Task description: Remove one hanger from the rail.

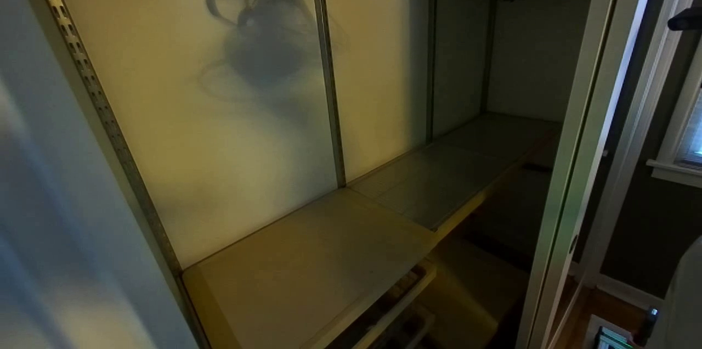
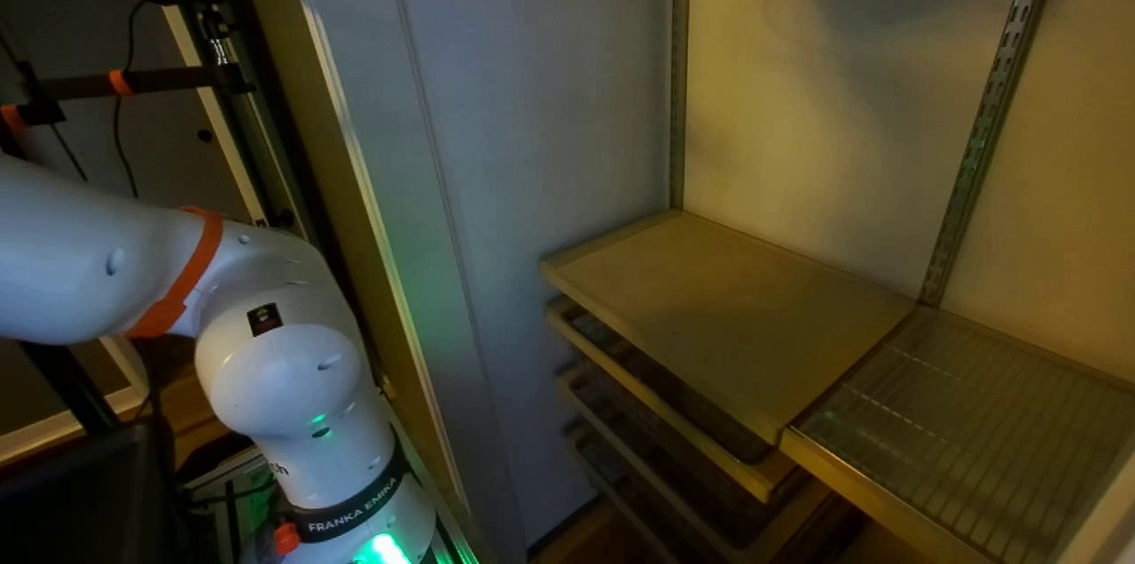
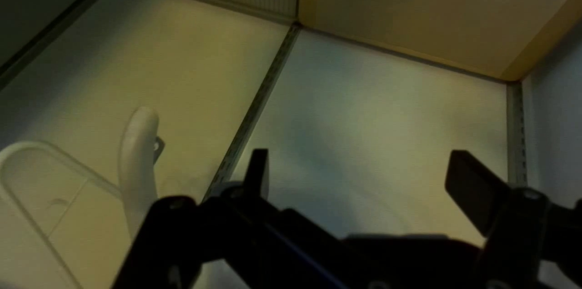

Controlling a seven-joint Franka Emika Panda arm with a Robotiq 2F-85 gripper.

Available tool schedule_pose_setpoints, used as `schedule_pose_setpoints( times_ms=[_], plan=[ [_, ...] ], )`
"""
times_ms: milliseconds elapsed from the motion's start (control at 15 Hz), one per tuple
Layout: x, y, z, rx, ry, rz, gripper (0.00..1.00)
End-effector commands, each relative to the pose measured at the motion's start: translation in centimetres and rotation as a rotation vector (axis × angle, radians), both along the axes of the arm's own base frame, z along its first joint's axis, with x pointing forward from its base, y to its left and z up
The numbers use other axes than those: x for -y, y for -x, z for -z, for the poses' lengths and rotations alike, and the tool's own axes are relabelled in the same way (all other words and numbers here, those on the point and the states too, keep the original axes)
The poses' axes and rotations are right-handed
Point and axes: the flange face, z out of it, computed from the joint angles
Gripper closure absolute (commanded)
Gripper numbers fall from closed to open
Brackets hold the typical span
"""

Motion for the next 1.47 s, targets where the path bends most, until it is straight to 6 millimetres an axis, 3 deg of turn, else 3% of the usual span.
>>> schedule_pose_setpoints(
  times_ms=[0, 733, 1400],
  plan=[
    [0.4, 0.1, -0.5, 0.024, 0.014, 0.002, 0.00],
    [0.9, -0.1, -0.9, 0.048, 0.019, 0.000, 0.00],
    [5.8, -1.2, -3.6, 0.249, -0.038, -0.099, 0.00]
  ],
)
